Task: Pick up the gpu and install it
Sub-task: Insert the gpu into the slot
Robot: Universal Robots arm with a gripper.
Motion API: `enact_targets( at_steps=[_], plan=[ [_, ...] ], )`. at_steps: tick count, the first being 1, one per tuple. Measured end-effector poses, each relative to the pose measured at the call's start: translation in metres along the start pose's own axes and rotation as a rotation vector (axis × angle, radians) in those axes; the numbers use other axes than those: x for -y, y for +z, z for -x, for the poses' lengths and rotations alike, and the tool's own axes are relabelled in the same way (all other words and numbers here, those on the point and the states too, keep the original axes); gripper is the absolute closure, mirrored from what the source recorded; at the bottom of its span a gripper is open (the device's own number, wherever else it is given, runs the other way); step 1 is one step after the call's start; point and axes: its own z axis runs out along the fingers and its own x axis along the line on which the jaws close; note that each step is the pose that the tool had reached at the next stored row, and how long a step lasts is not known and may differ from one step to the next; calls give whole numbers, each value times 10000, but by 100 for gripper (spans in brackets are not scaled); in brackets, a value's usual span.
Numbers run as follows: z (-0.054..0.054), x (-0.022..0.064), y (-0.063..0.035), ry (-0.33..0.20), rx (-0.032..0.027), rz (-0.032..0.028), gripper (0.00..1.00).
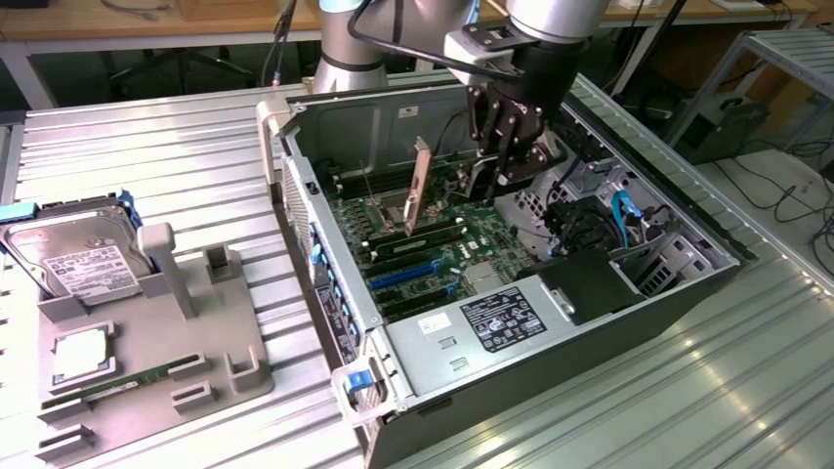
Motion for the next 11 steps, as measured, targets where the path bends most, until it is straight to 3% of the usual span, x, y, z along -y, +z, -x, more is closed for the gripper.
enact_targets(
  at_steps=[11],
  plan=[
    [-2,0,69,-1,4,52,72]
  ],
)
